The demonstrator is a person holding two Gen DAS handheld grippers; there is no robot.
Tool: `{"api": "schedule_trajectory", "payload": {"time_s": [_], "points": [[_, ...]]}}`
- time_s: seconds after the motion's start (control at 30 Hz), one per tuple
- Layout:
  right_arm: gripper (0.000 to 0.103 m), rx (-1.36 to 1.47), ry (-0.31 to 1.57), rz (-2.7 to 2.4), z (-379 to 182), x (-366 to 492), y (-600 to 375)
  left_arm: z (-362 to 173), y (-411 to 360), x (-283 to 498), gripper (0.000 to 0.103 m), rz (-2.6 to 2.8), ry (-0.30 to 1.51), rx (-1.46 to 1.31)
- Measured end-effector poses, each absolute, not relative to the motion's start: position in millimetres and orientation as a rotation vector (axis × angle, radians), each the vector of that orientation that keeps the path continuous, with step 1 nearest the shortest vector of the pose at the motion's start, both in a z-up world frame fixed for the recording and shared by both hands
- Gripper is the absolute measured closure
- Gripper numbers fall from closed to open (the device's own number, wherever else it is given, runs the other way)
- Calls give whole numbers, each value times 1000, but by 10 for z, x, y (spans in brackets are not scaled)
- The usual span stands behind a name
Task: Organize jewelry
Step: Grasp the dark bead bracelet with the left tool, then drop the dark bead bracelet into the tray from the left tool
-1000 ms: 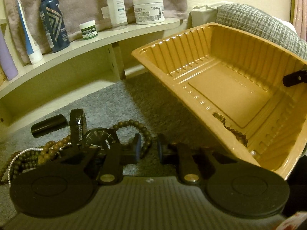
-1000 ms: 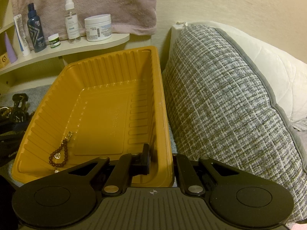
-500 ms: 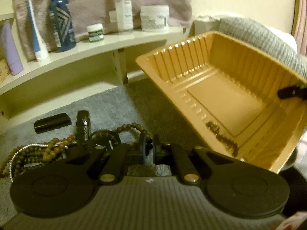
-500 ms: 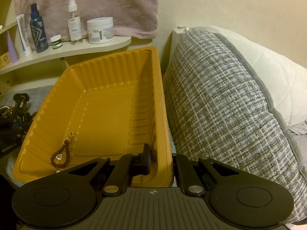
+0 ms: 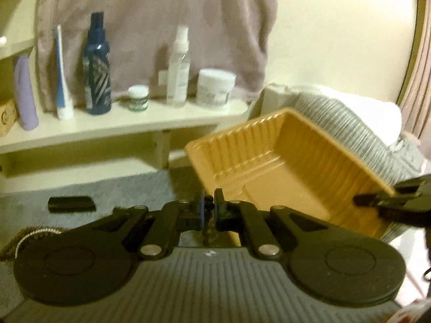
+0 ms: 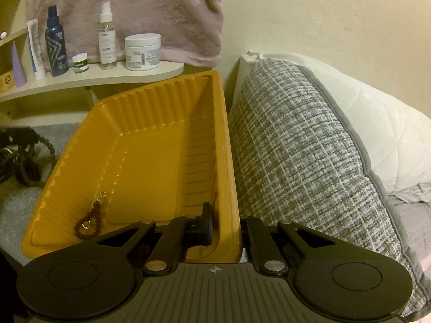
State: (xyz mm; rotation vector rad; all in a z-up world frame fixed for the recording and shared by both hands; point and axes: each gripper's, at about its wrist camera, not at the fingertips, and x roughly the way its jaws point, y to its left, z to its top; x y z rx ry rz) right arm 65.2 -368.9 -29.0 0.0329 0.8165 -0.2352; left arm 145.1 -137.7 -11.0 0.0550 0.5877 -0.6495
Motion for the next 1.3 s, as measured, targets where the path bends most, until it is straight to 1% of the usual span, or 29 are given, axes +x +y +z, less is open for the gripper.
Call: {"api": "schedule_trajectory", "payload": {"time_s": [0.27,0.53,0.57,0.67,0.8,1.03,1.3], "points": [[98,31,813,-235,-280,645,-3688,77,-1645,1319,97,-751,547,29],[98,30,814,-235,-277,652,-3687,-174,-1993,1185,97,-810,599,79],[98,30,814,-235,-278,653,-3687,-219,-2005,1175,96,-814,611,75],[98,32,815,-235,-278,654,-3690,-301,-1970,1144,72,-807,632,56],[98,37,819,-236,-296,656,-3700,-350,-1819,1107,72,-765,626,68],[98,36,819,-237,-302,662,-3703,-391,-1340,1137,72,-602,606,82],[98,28,821,-238,-300,669,-3693,-502,-870,1300,72,-430,599,139]]}}
